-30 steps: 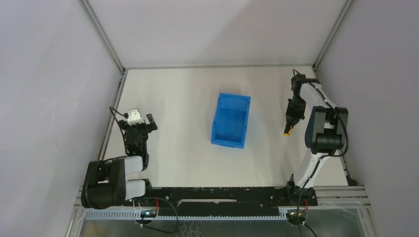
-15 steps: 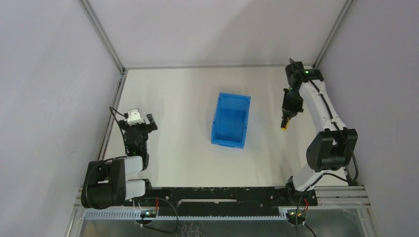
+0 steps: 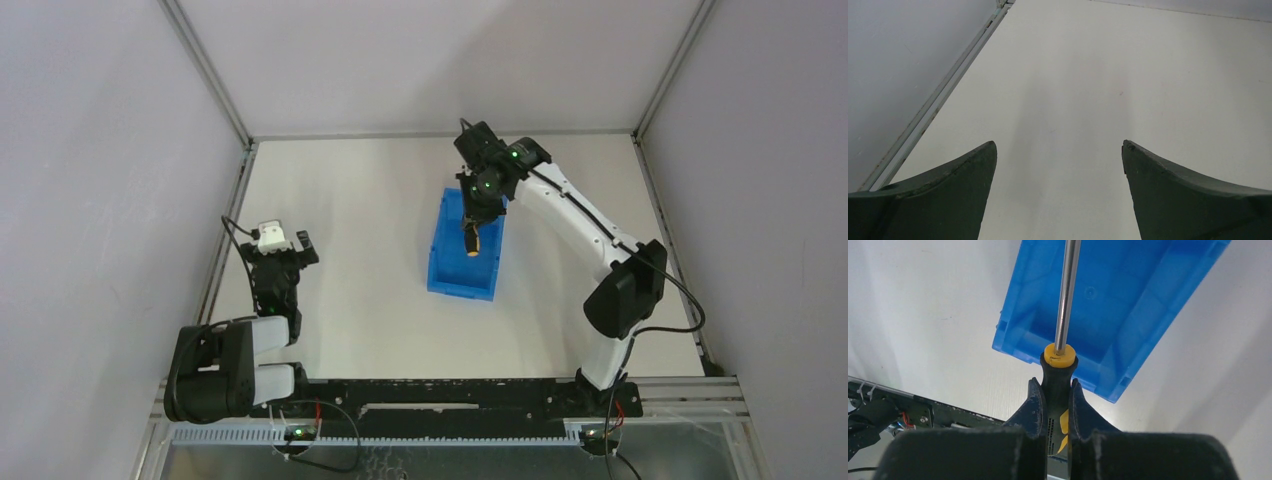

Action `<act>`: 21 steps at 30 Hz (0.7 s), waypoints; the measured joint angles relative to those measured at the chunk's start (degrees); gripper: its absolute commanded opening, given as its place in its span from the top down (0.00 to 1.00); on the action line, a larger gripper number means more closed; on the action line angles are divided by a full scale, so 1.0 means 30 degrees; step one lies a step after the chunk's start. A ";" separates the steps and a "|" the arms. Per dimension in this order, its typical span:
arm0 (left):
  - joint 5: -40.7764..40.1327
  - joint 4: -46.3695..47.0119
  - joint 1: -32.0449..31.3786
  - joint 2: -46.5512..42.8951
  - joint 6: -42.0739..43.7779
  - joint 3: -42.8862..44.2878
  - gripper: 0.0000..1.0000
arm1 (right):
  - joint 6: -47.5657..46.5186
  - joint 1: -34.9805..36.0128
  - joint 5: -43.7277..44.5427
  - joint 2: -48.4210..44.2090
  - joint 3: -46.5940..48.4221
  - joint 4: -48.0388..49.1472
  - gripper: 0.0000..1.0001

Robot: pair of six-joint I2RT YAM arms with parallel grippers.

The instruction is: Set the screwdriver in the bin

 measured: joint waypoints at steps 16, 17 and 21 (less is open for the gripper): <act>0.0007 -0.0007 0.0000 0.0000 0.0000 0.0000 0.00 | -0.0648 0.0641 0.1566 0.5115 -0.1916 0.2645 0.84; 0.0000 -0.0007 0.0000 0.0000 0.0000 0.0000 0.00 | -0.0685 0.0641 0.1690 0.5610 -0.2273 0.2980 0.79; 0.0000 -0.0007 0.0000 0.0000 0.0000 0.0000 0.00 | -0.0729 0.0641 0.2084 0.6251 -0.3555 0.3810 0.57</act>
